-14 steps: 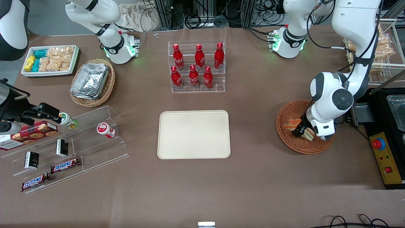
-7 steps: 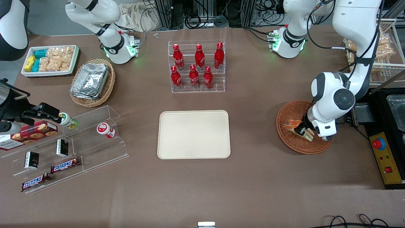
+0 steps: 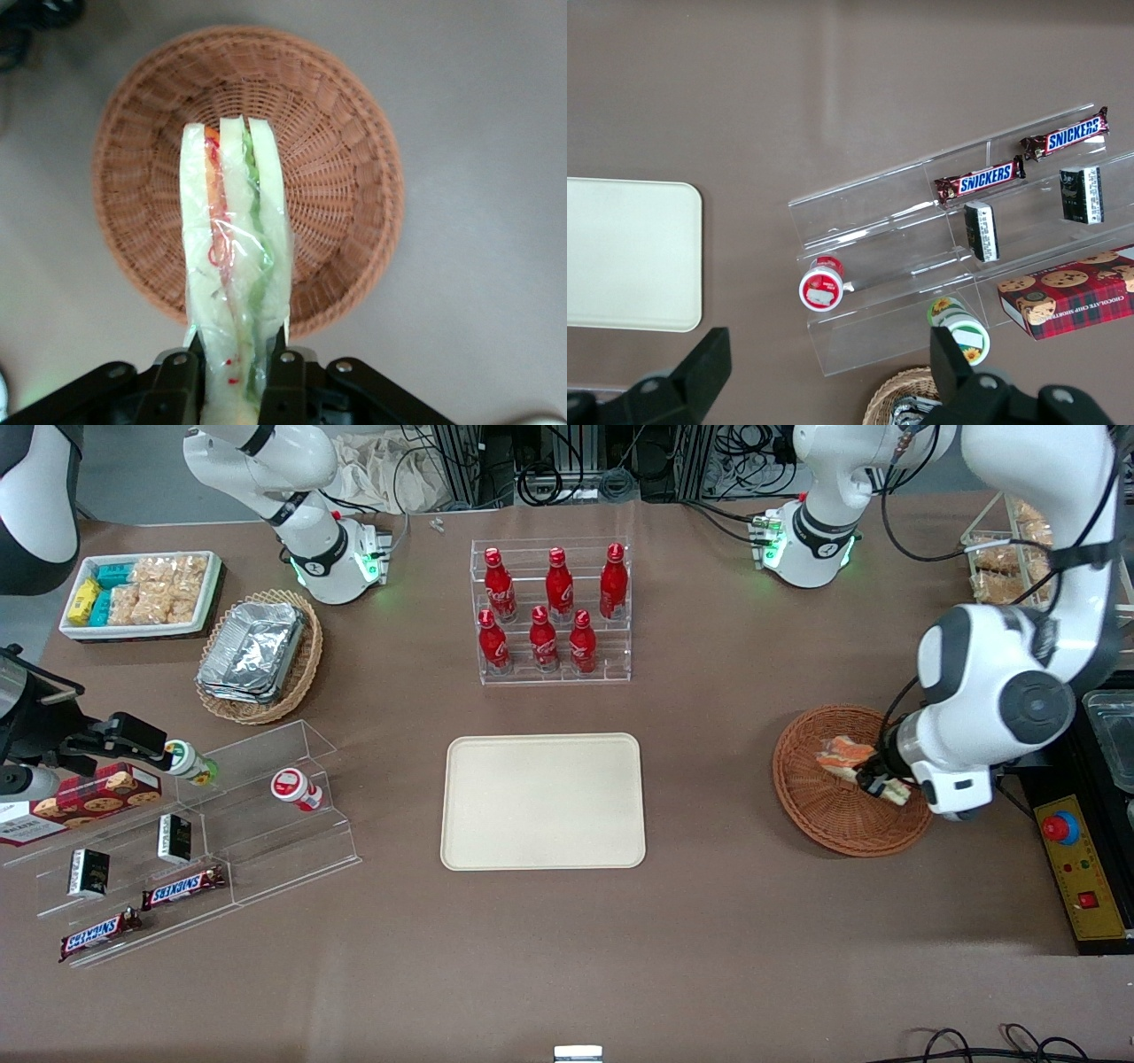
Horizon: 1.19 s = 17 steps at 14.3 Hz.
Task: Place sandwich from basket to tray
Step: 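Lift the sandwich with the left gripper and carry it over the cream tray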
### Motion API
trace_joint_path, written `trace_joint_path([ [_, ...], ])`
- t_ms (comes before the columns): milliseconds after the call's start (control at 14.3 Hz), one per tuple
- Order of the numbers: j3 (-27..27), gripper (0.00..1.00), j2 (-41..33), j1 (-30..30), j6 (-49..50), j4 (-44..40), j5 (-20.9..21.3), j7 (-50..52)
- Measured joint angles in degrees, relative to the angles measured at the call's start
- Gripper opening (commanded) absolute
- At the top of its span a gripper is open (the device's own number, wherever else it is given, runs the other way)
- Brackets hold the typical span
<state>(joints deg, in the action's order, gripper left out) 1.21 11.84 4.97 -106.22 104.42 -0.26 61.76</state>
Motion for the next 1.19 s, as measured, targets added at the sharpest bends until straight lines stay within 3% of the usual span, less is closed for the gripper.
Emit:
trace_joint_path([
  [350,0.39,0.0,-0.5,0.5,13.61,-13.98,-0.06,-2.34],
  [629,2.33,0.0,-0.47,0.68,17.26,-16.26,-0.18,-11.12],
  [1189,19.58,0.01,-0.23,1.28,15.78,-16.54,-0.32,-12.28],
])
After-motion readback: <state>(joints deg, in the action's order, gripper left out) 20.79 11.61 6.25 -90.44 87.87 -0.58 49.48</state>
